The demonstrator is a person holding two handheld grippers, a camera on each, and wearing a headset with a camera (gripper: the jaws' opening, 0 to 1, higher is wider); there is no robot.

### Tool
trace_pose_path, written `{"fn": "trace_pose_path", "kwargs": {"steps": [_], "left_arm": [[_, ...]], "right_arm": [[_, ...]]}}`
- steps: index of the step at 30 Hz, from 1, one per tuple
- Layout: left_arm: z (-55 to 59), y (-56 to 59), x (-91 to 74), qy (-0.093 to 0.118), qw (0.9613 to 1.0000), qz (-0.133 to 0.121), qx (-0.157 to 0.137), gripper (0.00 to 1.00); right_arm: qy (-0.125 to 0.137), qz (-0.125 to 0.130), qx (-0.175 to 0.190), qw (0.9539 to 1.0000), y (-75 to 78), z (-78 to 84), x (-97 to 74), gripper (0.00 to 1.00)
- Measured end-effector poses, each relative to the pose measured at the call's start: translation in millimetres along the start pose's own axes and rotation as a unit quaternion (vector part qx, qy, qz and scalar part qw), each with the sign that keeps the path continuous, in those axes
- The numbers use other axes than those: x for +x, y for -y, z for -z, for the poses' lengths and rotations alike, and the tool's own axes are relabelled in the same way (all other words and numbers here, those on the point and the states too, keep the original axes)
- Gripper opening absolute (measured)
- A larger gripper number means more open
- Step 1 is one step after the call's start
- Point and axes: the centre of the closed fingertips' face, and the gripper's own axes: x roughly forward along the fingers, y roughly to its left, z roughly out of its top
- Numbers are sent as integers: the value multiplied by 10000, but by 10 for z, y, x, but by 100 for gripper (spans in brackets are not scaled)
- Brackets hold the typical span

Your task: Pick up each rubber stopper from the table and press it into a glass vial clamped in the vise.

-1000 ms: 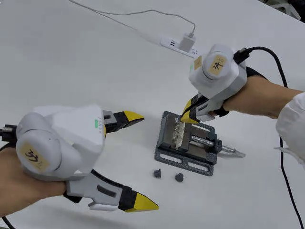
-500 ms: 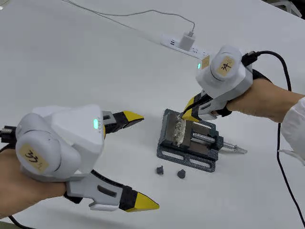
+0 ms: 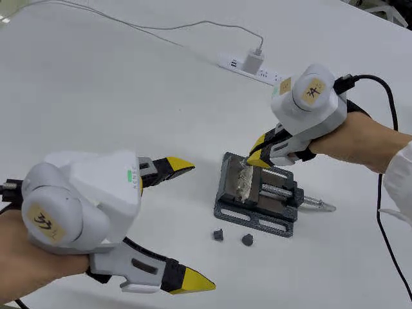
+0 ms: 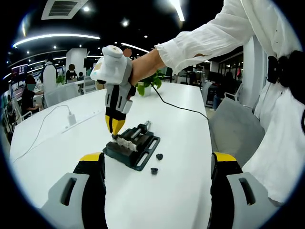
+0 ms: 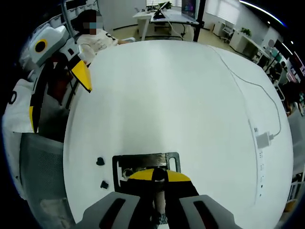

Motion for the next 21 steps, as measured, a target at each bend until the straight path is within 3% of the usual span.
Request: {"fn": "trace_pose_path", "kwargs": {"steps": [5,10,15,21], "left_arm": [[7,16,4,-41,10000,26,25,91],[-2,34,9,-50,10000,51,35,90],[-13,59,11,-80,9999,81,69,90],[-13,90,10,-142,9998,125,112,90]], "right_arm": [[233,128,140,9995,36,-40,-106,5],[477,287,297,9980,-27,-68,-245,9],[814,451,552,9941,-86,-65,-361,11],[1266,645,848,9862,-208,-27,-535,15]]}}
